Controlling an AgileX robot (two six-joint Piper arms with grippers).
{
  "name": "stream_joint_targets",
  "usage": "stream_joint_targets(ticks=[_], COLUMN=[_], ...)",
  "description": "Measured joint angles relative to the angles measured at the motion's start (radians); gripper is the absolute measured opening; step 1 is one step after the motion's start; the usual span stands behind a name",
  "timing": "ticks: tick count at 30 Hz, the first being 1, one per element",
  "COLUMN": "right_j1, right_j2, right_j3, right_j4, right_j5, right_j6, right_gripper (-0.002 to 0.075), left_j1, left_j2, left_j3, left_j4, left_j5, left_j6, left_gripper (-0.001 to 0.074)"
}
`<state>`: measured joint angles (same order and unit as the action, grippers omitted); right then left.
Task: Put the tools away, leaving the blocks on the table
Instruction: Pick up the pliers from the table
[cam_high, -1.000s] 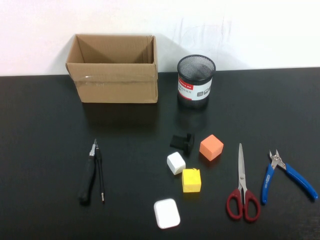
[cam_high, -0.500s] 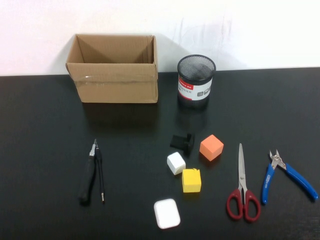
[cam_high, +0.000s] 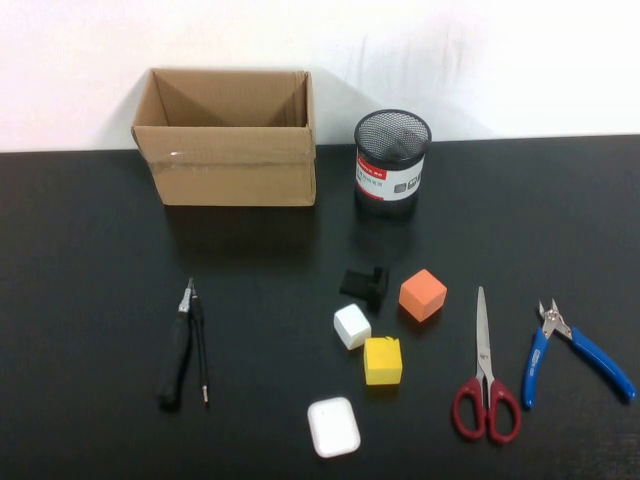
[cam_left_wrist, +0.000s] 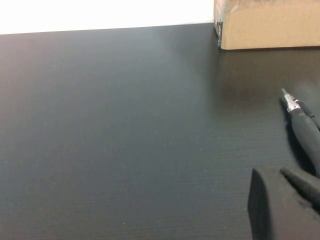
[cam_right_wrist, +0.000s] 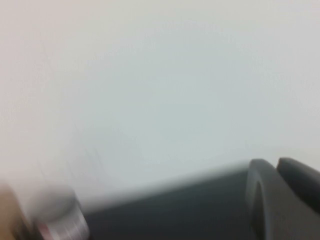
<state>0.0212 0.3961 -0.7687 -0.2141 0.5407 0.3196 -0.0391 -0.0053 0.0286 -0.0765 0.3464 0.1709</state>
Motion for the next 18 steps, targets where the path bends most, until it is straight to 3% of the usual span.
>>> stream_joint_targets(ticks=[3, 18], right_j1=[0.021, 0.170], right_j2=[0.033, 0.341], right_j3=[0.000, -0.035], right_j4=[0.049, 0.231], right_j5=[-0.003, 0.353], right_j6=[-0.048, -0.108], right_gripper=[-0.0008, -0.0008], left_j1=[0.000, 0.000], left_j2=[0.000, 0.000], left_j3=[0.000, 0.000], left_j4=[0.000, 0.000], left_j5=[0.000, 0.000], left_j6=[0.000, 0.000], left_gripper=[-0.0004, -0.0004])
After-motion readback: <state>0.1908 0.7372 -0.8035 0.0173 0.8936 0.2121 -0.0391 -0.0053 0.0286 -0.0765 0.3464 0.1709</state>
